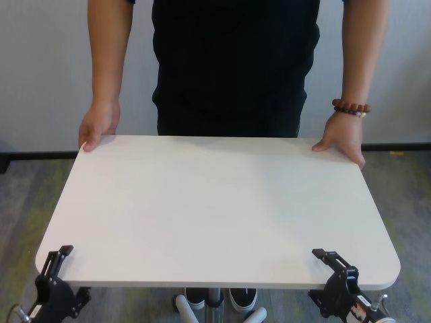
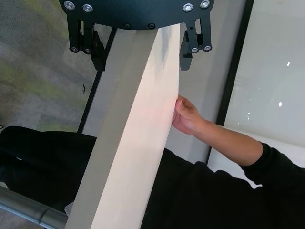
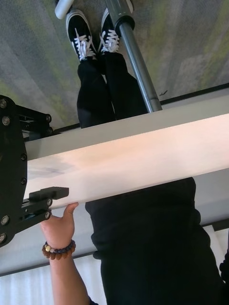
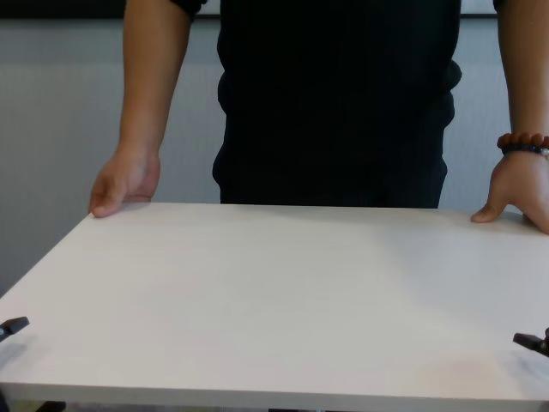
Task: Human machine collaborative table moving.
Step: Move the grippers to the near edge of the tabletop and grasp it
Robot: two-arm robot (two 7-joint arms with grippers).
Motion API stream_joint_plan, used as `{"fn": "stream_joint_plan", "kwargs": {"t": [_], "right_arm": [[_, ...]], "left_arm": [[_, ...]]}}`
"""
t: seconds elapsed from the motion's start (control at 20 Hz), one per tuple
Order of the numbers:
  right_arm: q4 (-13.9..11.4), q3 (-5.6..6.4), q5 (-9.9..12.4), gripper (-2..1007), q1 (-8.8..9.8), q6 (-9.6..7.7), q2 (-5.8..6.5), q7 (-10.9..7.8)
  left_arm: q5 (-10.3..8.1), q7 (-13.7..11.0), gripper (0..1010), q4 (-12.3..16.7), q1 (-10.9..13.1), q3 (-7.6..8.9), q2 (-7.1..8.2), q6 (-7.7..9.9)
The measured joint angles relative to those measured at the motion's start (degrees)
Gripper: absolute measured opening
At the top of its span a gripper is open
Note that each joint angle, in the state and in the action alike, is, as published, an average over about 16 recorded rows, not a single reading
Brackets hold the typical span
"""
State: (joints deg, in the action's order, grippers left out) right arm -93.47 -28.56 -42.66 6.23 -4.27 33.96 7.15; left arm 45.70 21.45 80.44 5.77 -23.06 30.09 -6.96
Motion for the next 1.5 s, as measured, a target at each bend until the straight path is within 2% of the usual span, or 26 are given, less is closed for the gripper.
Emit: {"fn": "stream_joint_plan", "kwargs": {"t": [0.3, 0.6, 1.15, 1.5], "right_arm": [[0.0, -0.02, 0.0, 428, 0.0, -0.02, 0.01, 0.0], [0.0, -0.02, -0.1, 326, 0.0, -0.03, 0.02, 0.0], [0.0, -0.01, -0.1, 295, 0.0, -0.04, 0.03, 0.0], [0.0, -0.01, 0.0, 295, 0.0, -0.04, 0.03, 0.0]], "left_arm": [[0.03, 0.0, 1000, 0.0, 0.0, -0.02, 0.01, 0.02], [0.04, 0.0, 1000, 0.0, 0.0, -0.02, 0.02, 0.03], [0.04, 0.0, 993, 0.0, 0.0, -0.02, 0.02, 0.03], [0.04, 0.0, 925, 0.0, 0.0, -0.02, 0.02, 0.03]]}}
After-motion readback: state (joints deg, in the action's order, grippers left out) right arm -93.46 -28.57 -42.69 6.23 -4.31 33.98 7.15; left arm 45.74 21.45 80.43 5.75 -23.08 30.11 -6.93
